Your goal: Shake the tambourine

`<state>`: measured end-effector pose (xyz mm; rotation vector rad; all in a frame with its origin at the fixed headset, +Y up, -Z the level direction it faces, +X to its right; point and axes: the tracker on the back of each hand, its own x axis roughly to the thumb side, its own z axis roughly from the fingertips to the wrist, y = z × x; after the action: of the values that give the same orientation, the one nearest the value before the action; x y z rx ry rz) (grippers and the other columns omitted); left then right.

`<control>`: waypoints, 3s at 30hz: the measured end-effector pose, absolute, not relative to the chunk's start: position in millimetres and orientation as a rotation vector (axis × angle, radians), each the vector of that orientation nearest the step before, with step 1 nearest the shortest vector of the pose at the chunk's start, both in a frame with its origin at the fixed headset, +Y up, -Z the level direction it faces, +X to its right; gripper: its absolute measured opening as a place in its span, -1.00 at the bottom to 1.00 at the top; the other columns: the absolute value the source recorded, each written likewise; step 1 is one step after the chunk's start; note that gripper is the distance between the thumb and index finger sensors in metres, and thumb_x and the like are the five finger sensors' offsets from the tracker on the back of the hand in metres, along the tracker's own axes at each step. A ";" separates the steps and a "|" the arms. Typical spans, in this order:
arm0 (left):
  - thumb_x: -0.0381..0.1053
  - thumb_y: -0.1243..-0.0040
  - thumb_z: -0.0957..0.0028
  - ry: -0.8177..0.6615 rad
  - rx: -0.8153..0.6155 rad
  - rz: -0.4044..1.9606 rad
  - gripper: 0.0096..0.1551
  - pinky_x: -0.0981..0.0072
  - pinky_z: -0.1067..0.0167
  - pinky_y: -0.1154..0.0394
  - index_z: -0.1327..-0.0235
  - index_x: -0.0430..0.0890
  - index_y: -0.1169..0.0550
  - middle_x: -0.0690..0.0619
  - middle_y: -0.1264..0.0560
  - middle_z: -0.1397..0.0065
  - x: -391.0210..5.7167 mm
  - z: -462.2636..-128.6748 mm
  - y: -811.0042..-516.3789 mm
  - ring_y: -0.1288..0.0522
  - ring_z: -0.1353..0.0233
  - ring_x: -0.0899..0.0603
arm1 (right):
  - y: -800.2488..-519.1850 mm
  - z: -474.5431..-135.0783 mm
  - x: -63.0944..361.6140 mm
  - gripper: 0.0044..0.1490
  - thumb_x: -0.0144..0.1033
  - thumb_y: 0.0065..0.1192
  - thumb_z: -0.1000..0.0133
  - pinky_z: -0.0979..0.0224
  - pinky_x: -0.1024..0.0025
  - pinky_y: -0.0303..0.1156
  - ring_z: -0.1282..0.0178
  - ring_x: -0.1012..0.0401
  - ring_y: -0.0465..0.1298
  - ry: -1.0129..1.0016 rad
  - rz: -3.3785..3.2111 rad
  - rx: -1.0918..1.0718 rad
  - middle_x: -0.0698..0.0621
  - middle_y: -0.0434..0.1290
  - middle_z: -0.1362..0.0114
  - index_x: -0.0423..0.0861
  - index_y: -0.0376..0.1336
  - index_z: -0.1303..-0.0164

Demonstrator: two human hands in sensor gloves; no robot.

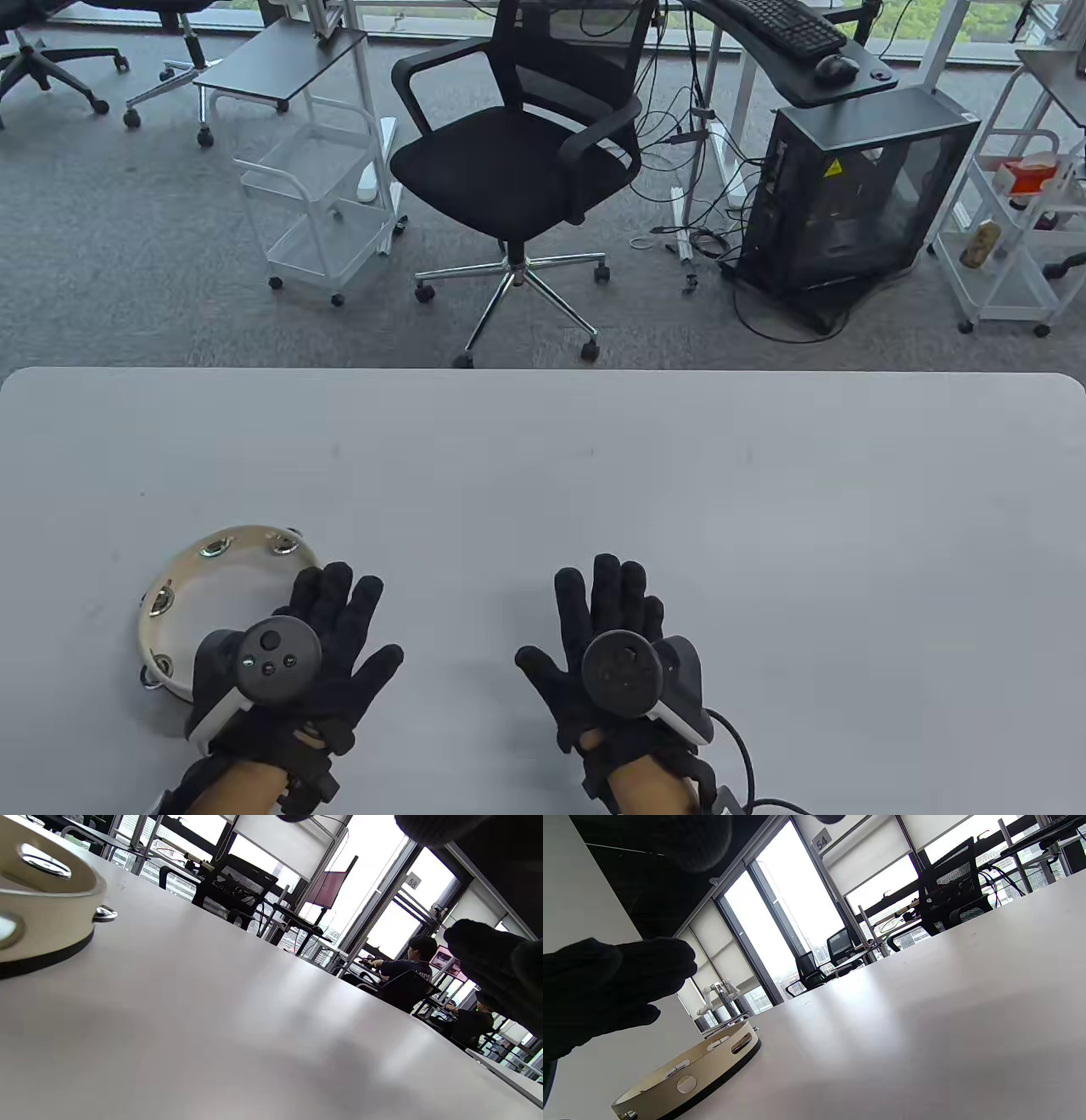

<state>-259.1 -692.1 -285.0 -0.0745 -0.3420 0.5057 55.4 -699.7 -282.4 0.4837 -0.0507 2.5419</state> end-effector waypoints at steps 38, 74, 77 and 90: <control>0.10 -0.29 -0.11 0.134 -0.002 0.692 -0.50 -0.47 -0.35 -0.22 -0.27 -0.04 -0.58 0.02 -0.70 -0.16 -351.5 -316.7 -696.8 -0.64 -0.27 -0.29 | -700.1 -286.2 60.0 0.19 0.28 -0.10 -0.20 -0.32 -0.49 -0.31 -0.48 -0.47 -0.43 -0.099 2.268 0.431 -0.49 -0.45 -0.56 -0.35 -0.37 -0.59; 0.05 -0.30 -0.13 -0.662 -0.241 1.373 -0.51 -0.44 -0.37 -0.26 -0.34 0.09 -0.53 0.07 -0.62 -0.36 -224.6 -282.9 -698.2 -0.57 -0.43 -0.24 | -731.0 -275.7 19.8 0.17 0.36 -0.48 -0.16 -0.28 -0.50 -0.41 -0.43 -0.44 -0.58 -0.035 1.411 0.383 -0.46 -0.65 -0.48 -0.29 -0.62 -0.50; 0.06 -0.30 -0.13 -0.590 -0.156 1.417 -0.51 -0.43 -0.37 -0.26 -0.35 0.10 -0.52 0.07 -0.62 -0.36 -236.1 -283.9 -696.7 -0.57 -0.44 -0.24 | -730.0 -276.0 21.5 0.17 0.36 -0.48 -0.16 -0.28 -0.50 -0.41 -0.43 -0.44 -0.57 -0.039 1.391 0.374 -0.46 -0.65 -0.48 -0.29 -0.62 -0.50; 0.00 -0.40 -0.08 -0.912 -0.358 1.068 -0.50 -0.49 -0.38 -0.25 -0.30 0.08 -0.54 0.05 -0.63 -0.37 -193.1 -266.1 -693.8 -0.57 -0.45 -0.25 | -730.5 -266.9 4.1 0.20 0.43 -0.55 -0.14 -0.23 -0.55 -0.48 -0.41 -0.43 -0.65 0.059 1.363 0.472 -0.44 -0.71 -0.46 -0.25 -0.69 -0.46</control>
<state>-193.1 -693.8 -266.1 -0.3577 -0.9115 1.0684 4.1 -730.5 -266.9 0.4720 0.0586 1.3628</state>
